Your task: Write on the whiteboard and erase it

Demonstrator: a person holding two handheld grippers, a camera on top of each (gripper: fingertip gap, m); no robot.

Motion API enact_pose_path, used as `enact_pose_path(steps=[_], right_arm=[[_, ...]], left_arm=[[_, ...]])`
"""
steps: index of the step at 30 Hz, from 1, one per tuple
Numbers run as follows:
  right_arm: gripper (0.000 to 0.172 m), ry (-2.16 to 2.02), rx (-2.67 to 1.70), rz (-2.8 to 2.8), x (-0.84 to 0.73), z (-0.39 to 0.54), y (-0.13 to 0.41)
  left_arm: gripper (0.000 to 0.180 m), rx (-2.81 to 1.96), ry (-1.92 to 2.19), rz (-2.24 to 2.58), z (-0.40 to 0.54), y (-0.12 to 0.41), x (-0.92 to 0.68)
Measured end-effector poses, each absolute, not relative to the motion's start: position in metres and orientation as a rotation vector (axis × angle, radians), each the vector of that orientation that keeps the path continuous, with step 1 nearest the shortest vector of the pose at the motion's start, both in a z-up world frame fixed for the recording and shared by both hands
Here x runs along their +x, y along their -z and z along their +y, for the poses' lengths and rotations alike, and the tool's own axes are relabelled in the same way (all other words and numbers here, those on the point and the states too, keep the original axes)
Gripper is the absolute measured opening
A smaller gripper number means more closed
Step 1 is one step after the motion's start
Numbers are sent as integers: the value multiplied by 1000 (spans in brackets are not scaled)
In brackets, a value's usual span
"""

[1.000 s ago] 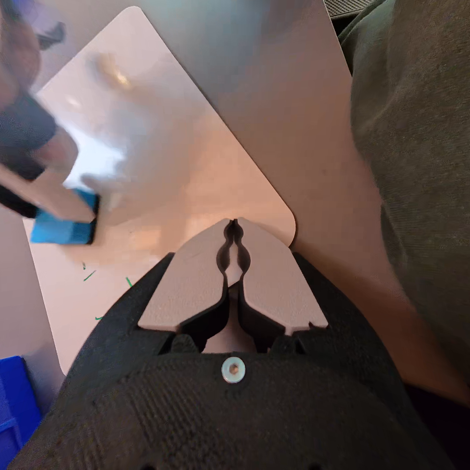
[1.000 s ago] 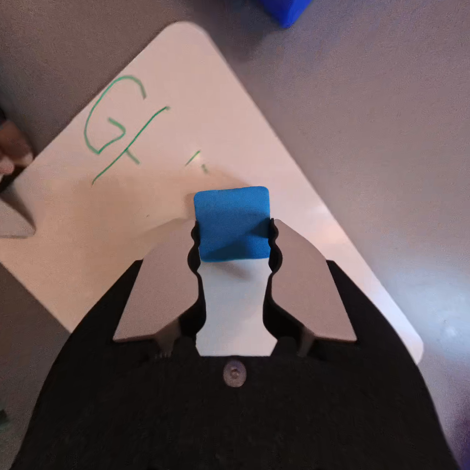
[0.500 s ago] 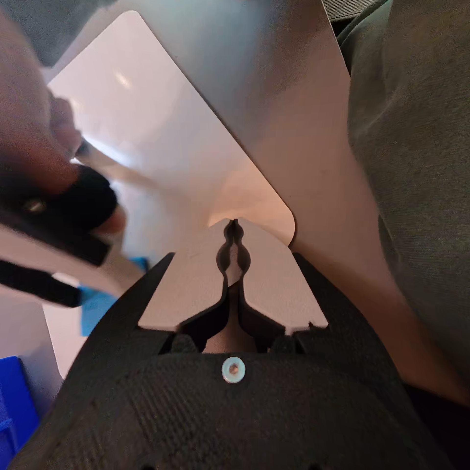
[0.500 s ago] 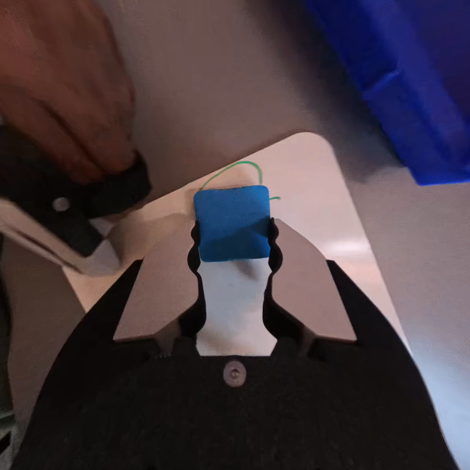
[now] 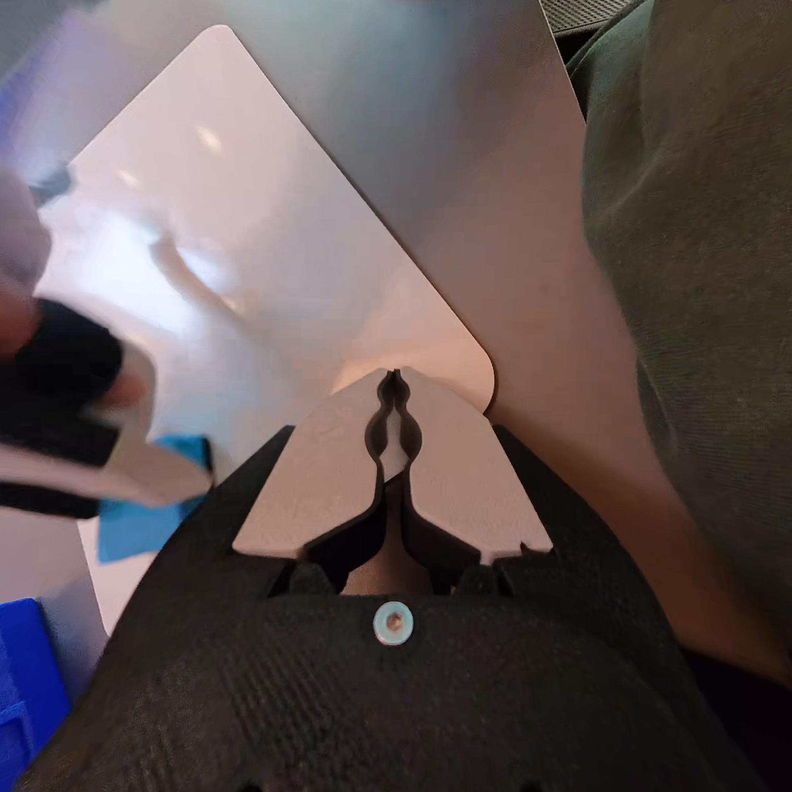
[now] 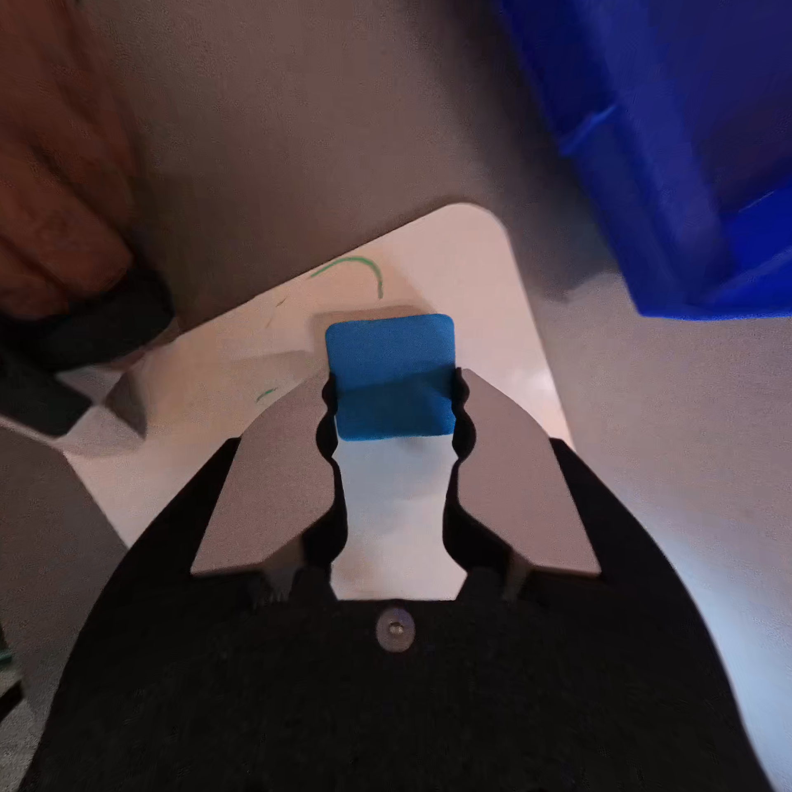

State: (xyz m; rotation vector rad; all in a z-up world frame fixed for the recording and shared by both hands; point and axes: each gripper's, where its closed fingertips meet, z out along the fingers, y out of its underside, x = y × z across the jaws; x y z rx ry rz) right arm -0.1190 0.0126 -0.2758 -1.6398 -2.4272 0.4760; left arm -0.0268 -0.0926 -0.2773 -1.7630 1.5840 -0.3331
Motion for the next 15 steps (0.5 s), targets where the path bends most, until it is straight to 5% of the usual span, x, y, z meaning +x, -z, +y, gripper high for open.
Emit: enact_pose_path(steps=[15], right_arm=[[52, -489, -1370, -2677, -124, -36, 275]], left_arm=[[1, -1758, 315, 1577, -94, 277, -27]])
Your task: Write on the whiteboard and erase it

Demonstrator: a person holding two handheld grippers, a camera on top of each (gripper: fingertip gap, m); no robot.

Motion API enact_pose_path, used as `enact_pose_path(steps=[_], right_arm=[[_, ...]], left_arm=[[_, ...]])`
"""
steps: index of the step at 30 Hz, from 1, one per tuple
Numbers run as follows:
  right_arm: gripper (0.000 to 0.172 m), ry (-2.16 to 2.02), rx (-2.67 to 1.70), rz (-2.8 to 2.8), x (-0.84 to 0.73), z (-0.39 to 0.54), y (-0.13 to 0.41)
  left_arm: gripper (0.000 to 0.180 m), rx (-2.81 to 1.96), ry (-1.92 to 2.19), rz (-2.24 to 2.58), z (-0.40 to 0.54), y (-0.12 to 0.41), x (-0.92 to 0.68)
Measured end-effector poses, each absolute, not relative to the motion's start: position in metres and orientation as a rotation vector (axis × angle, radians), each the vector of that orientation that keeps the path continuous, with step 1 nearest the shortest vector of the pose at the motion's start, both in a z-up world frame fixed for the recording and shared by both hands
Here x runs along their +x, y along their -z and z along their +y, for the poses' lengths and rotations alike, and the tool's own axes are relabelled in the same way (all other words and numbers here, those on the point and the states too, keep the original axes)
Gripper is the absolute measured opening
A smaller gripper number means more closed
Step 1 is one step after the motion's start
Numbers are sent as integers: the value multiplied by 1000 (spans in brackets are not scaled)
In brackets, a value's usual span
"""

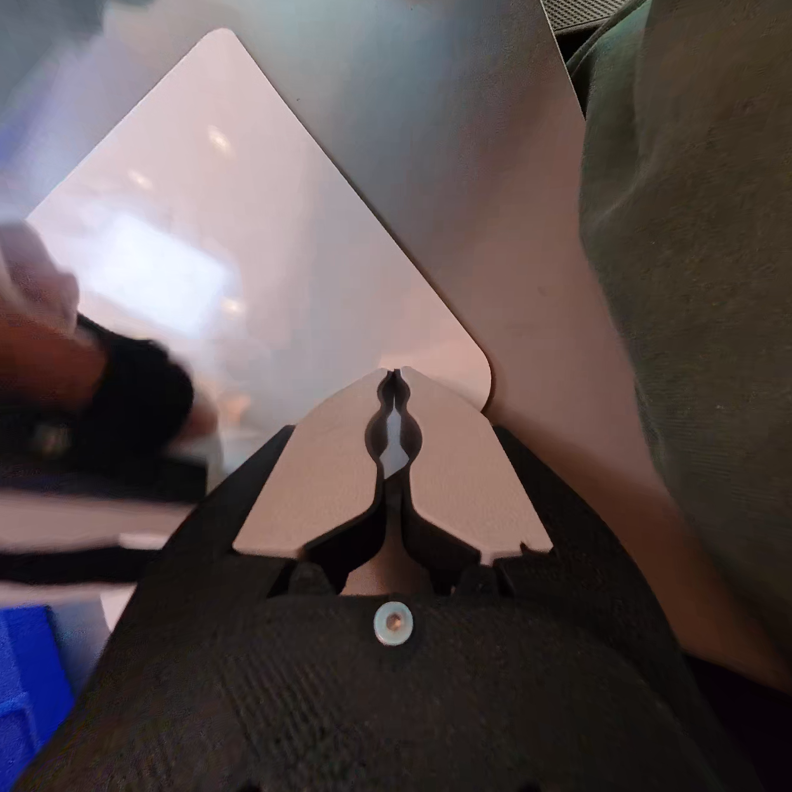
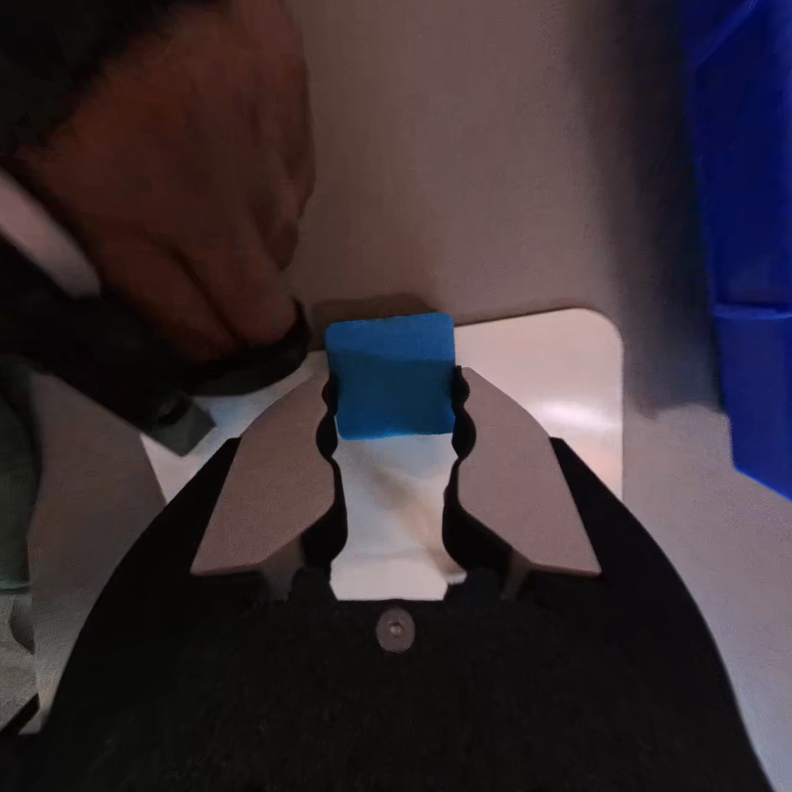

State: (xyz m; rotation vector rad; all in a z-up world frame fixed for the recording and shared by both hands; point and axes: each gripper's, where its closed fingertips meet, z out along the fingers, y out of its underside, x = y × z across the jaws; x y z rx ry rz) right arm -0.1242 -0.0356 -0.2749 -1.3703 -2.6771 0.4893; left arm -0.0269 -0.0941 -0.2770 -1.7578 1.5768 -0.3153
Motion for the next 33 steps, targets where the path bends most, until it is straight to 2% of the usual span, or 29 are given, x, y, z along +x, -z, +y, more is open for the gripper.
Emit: enact_pose_path(steps=[4, 10, 14, 17, 20, 23, 26, 31, 33], right_arm=[[52, -401, -1549, -2582, -99, 11, 275], [52, -425, -1383, -2710, -73, -31, 276], [52, -364, -1600, -2551, -82, 14, 276], [52, -469, -1491, -2568, -106, -20, 275], [52, -399, -1392, -2755, -69, -37, 276], [52, -305, -1589, -2610, -69, 16, 276], [53, -413, -1640, -2427, -128, 34, 276], [52, -395, -1422, -2736, -120, -25, 275], [52, -343, -1466, -2773, -100, -11, 275]], left_arm=[[1, -1756, 318, 1572, -95, 277, -27], [0, -1755, 304, 1561, -99, 277, -28], [1, -1749, 293, 1570, -101, 277, -27], [1, -1753, 313, 1569, -102, 277, -26], [0, -1752, 308, 1571, -103, 277, -28], [1, -1748, 301, 1580, -103, 277, -28], [1, -1751, 314, 1575, -102, 277, -27], [1, -1752, 311, 1570, -100, 277, -30], [1, -1753, 312, 1571, -100, 277, -30]])
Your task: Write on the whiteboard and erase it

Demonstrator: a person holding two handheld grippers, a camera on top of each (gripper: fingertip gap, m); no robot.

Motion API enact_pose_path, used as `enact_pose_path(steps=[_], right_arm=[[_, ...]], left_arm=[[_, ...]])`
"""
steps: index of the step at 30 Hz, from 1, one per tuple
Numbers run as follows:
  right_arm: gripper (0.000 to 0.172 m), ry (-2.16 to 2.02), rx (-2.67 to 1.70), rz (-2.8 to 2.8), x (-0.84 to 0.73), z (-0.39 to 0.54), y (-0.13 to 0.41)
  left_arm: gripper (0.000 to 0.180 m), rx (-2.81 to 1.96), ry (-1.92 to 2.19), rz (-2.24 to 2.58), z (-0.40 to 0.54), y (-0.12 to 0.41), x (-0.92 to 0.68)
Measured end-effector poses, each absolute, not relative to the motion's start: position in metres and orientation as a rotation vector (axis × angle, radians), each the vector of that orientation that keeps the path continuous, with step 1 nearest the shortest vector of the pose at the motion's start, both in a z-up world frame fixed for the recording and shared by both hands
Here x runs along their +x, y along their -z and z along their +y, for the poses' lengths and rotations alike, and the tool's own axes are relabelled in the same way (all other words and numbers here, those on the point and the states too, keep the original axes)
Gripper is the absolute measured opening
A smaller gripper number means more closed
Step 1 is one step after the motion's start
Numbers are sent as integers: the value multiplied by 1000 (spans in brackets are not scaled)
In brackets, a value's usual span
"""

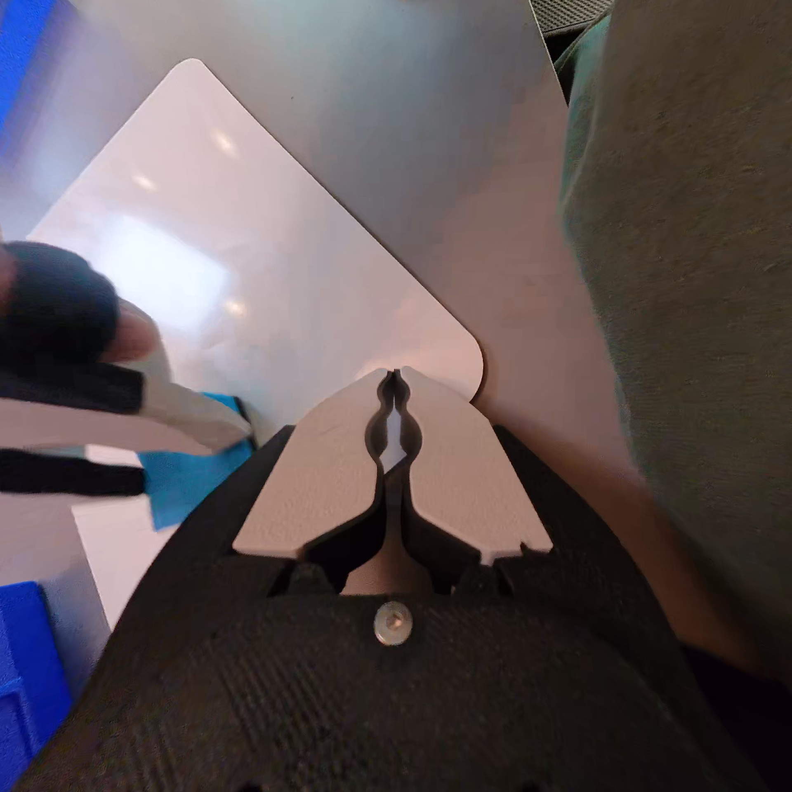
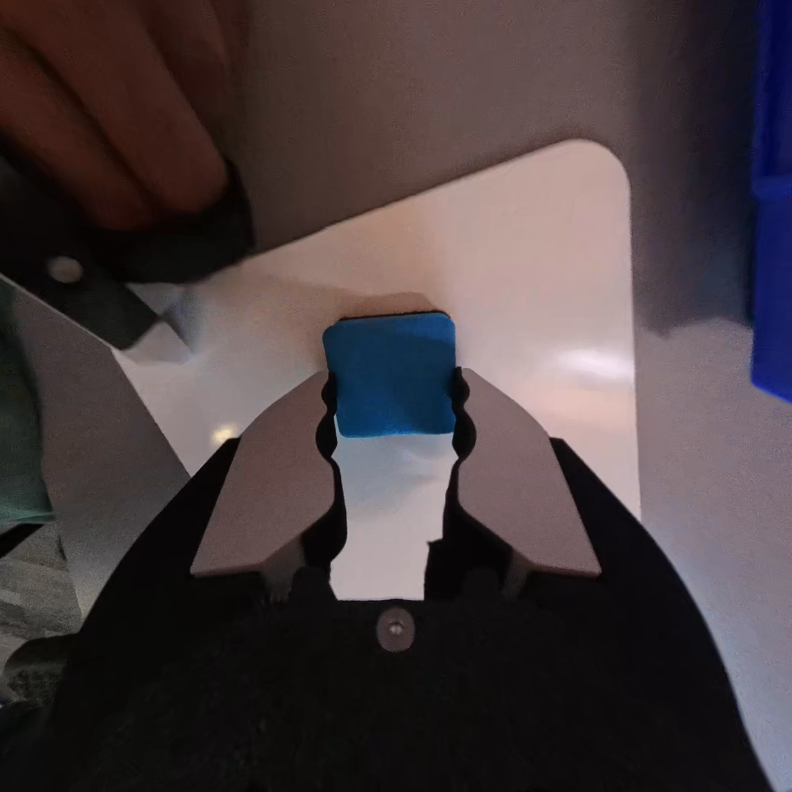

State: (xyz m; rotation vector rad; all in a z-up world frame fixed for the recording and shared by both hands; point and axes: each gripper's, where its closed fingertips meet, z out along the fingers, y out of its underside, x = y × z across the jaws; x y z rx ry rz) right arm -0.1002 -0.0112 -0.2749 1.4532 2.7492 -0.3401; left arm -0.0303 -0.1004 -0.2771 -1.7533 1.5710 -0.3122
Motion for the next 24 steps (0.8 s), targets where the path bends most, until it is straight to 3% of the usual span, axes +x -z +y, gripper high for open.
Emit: enact_pose_path(steps=[4, 9, 11, 18, 20, 24], right_arm=[[52, 356, 1864, 2614, -136, 48, 276], [53, 374, 1515, 2766, -106, -22, 276], [53, 313, 1521, 2757, -70, -10, 277], [53, 383, 2381, 2292, -34, 159, 277], [53, 399, 2378, 2345, -42, 147, 276], [53, 484, 2056, 2553, -39, 30, 275]], left_arm=[[1, -1753, 307, 1573, -101, 277, -30], [1, -1753, 309, 1574, -101, 277, -30], [1, -1753, 309, 1574, -101, 277, -30], [1, -1753, 313, 1576, -102, 277, -28], [1, -1759, 322, 1572, -102, 277, -28], [0, -1762, 332, 1572, -102, 277, -28]])
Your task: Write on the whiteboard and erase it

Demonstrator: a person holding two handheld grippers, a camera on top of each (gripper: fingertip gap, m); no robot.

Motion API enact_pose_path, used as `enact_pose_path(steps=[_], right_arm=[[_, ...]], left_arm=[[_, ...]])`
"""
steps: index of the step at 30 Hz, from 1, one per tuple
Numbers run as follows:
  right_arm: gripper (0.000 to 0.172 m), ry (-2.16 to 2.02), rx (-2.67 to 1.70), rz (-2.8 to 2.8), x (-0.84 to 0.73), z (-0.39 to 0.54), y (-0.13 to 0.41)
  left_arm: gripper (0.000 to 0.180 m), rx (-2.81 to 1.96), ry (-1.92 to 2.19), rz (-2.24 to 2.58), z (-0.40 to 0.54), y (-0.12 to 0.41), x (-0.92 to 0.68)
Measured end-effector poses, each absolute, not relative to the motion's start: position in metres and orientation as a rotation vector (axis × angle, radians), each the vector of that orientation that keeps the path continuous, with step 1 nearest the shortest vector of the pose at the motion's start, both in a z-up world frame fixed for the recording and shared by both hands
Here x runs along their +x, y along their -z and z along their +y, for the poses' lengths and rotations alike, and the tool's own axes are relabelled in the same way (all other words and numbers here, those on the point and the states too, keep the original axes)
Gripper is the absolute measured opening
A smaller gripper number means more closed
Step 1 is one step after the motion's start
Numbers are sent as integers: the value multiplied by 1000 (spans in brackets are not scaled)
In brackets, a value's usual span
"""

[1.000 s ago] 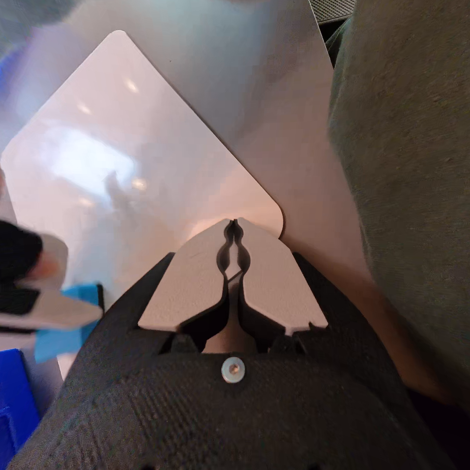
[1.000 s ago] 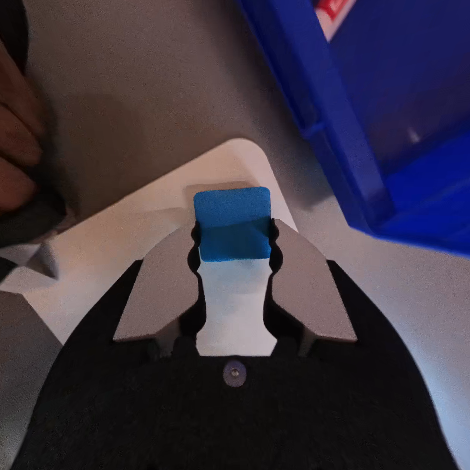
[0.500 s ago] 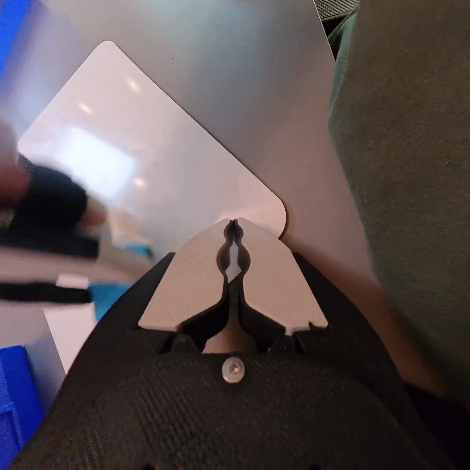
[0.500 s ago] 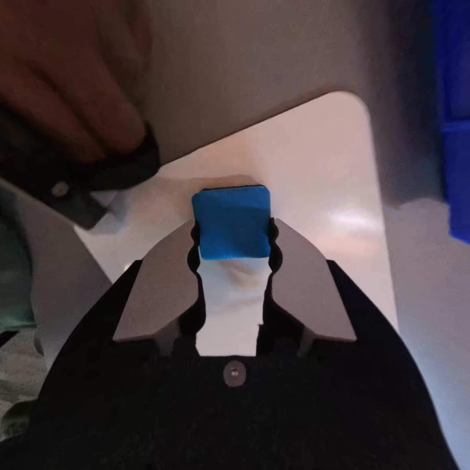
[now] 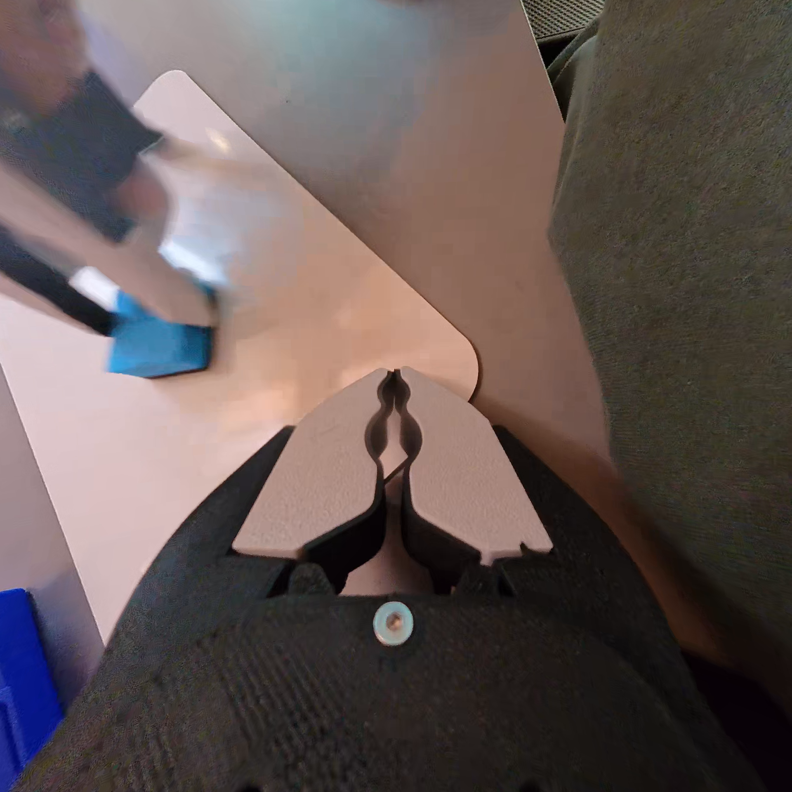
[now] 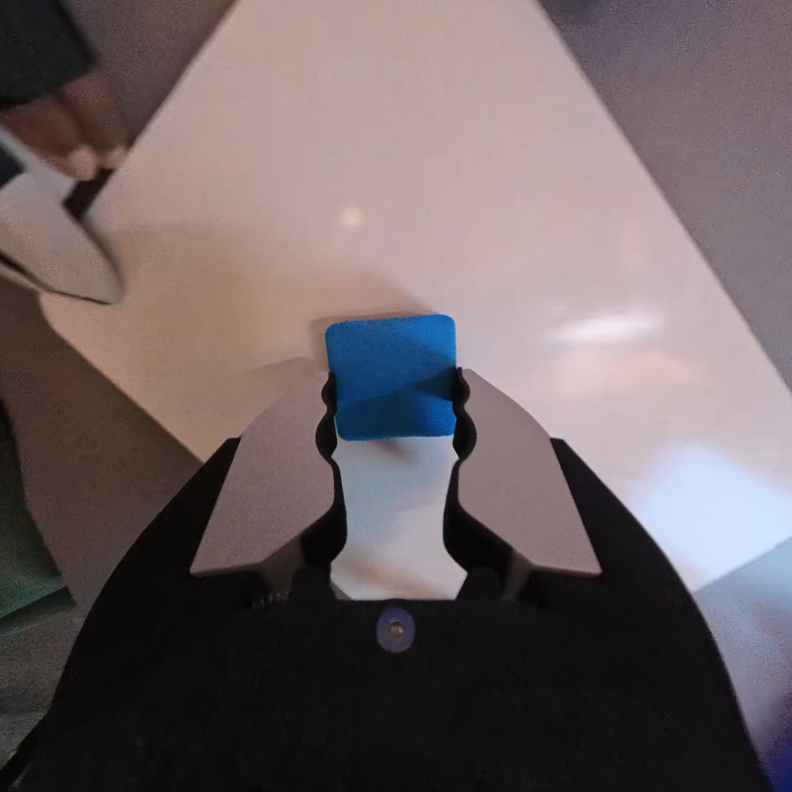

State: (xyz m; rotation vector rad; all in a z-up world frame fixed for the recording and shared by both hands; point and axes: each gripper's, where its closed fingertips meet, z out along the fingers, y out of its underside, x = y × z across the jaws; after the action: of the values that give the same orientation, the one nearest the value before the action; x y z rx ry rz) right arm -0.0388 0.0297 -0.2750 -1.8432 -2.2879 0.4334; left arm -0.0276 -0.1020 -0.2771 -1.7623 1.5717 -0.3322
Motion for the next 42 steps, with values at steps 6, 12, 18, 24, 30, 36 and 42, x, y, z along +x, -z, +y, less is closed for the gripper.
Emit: enact_pose_path(steps=[6, 12, 18, 24, 30, 36, 42], right_arm=[[53, -417, -1822, -2332, 4, -27, 275], [52, -335, -2291, -1794, 42, 155, 276], [52, -343, -2152, -2005, 55, 66, 274], [52, -357, -2179, -1938, 84, 44, 275], [52, -322, -2314, -1749, 71, 163, 275], [52, -336, -2272, -1815, -5, 206, 275], [53, -365, -2097, -1985, -110, 181, 274]], left_arm=[[1, -1760, 325, 1573, -102, 277, -28], [1, -1758, 312, 1575, -103, 277, -28], [1, -1770, 333, 1567, -101, 276, -29], [1, -1762, 325, 1571, -102, 276, -28], [1, -1766, 337, 1574, -103, 276, -28], [1, -1762, 348, 1576, -103, 276, -28], [1, -1762, 360, 1578, -104, 276, -29]])
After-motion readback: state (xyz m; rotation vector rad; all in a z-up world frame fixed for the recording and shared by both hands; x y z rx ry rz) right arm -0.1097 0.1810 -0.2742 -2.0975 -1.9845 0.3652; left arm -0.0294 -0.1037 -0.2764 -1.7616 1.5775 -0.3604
